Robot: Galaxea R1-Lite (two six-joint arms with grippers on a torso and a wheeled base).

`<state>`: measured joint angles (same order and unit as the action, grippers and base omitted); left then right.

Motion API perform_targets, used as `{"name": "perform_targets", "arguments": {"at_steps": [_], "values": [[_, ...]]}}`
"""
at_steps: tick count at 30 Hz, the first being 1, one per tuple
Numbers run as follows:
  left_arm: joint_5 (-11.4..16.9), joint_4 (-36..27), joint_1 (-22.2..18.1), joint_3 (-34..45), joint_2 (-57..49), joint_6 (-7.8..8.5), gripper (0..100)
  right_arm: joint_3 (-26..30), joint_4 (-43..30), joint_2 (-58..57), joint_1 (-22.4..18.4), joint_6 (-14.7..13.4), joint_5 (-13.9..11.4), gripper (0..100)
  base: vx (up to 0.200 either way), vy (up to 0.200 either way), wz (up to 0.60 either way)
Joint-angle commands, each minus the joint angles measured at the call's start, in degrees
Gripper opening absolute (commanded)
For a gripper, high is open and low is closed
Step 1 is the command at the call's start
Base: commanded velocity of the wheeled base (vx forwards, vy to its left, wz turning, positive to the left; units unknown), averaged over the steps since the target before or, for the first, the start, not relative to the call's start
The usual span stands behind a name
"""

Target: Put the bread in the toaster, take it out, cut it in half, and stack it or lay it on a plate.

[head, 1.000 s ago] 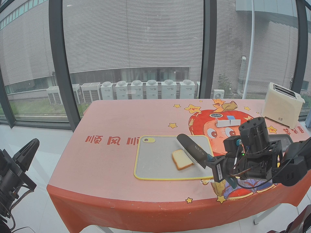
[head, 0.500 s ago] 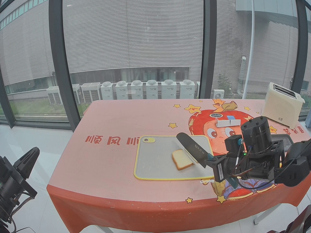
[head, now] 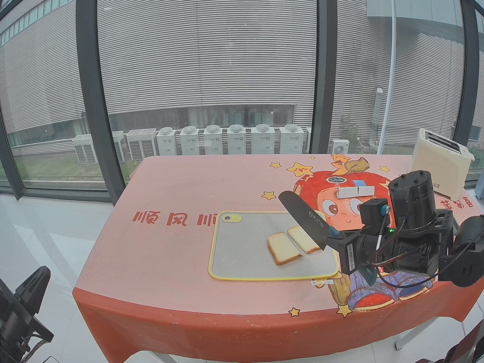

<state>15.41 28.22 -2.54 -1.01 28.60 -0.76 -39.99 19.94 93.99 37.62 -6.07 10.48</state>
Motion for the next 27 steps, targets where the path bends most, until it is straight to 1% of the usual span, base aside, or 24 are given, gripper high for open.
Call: {"name": "perform_targets", "arguments": {"at_steps": [1,2,4,6,7,8,9,10,11,12,13,15,16,17,18,19,21,22,24,25,26,27], "values": [[-0.03,-5.02,-1.51,0.84,-10.49,0.05,0,0.17,0.01,-2.41,-0.09,0.09,0.59,0,0.0,0.0,0.0],[-0.12,-7.48,-1.95,0.84,-12.95,0.32,0,0.17,0.01,-3.2,-0.09,0.09,0.68,0,0.0,0.0,0.0],[-0.12,-11.17,-2.83,0.92,-16.21,1.55,0,-0.01,0.01,-3.99,-0.09,0.09,0.68,0,0.0,0.0,0.0],[-0.2,-16.62,-3.35,0.92,-20.07,3.39,0,-0.01,-0.08,-4.78,-0.18,0.18,0.94,0,0.0,0.0,0.0],[-0.2,-16.62,-3.35,0.92,-20.07,3.39,0,-0.01,-0.08,-4.78,-0.18,0.18,0.94,0,0.0,0.0,0.0],[-0.29,-20.66,-3.27,1.01,-22.45,4.71,0,-0.18,0.01,-4.87,-0.18,0.18,0.94,0,0.0,0.0,0.0],[-0.29,-21.72,-3.27,1.01,-22.36,5.06,0,-0.18,0.1,-4.87,-0.18,0.09,0.94,0,0.0,0.0,0.0],[-0.29,-21.72,-3.27,1.01,-22.36,5.06,0,-0.18,0.1,-4.87,-0.18,0.09,0.94,0,0.0,0.0,0.0],[-0.47,-23.39,-3.35,1.01,-22.27,5.33,0,-0.18,0.01,-4.96,-0.18,0.09,0.94,0,0.0,0.0,0.0],[-1.7,-24.27,-3.35,1.01,-22.27,4.8,0,-0.27,0.01,-4.96,-0.18,0.09,1.03,0,0.0,0.0,0.0],[-3.98,-24.62,-3.35,0.84,-22.27,4.8,0,-0.36,0.01,-4.96,-0.27,0.09,1.03,0,0.0,0.0,0.0],[-7.59,-25.41,-3.27,0.57,-22.27,4.8,0,-0.36,0.01,-5.04,-0.35,0.09,1.03,0,0.0,0.0,0.0],[-10.57,-26.38,-3.27,1.01,-22.27,4.97,0,-0.44,0.01,-5.13,-0.53,0.09,1.03,0,0.0,0.0,0.0],[-12.77,-28.13,-3.18,0.92,-22.18,4.01,0,-0.53,0.1,-5.22,-0.53,0.09,1.03,0,0.0,0.0,0.0],[-14.09,-29.1,-3.27,0.66,-22.18,3.3,0,-0.53,0.01,-5.48,-0.62,0.09,1.03,0,0.0,0.0,0.0],[-14.53,-29.72,-3.27,0.48,-22.1,2.69,0,-0.71,0.01,-5.92,-0.62,0.09,1.03,0,0.0,0.0,0.0],[-14.44,-29.63,-3.18,0.48,-22.18,2.6,0,-1.06,0.01,-6.27,-0.62,0.09,1.03,0,0.0,0.0,0.0],[-13.04,-29.72,-2.3,0.48,-22.45,2.78,0,-1.41,0.01,-6.89,-0.79,0.09,1.03,0,0.0,0.0,0.0],[-12.51,-29.72,0.87,0.48,-22.71,2.78,0,-1.41,-0.17,-7.51,-1.23,0.09,1.12,0,0.0,0.0,0.0],[-12.6,-29.72,3.94,0.48,-22.89,2.6,0,-1.41,-0.26,-7.86,-1.5,0.09,1.12,0,0.0,0.0,0.0],[-12.6,-29.72,3.94,0.48,-22.89,2.6,0,-1.41,-0.26,-7.86,-1.5,0.09,1.12,0,0.0,0.0,0.0],[-12.6,-29.19,5.26,0.75,-23.15,2.34,0,-1.32,-0.43,-8.12,-1.94,0.09,1.12,0,0.0,0.0,0.0]]}}
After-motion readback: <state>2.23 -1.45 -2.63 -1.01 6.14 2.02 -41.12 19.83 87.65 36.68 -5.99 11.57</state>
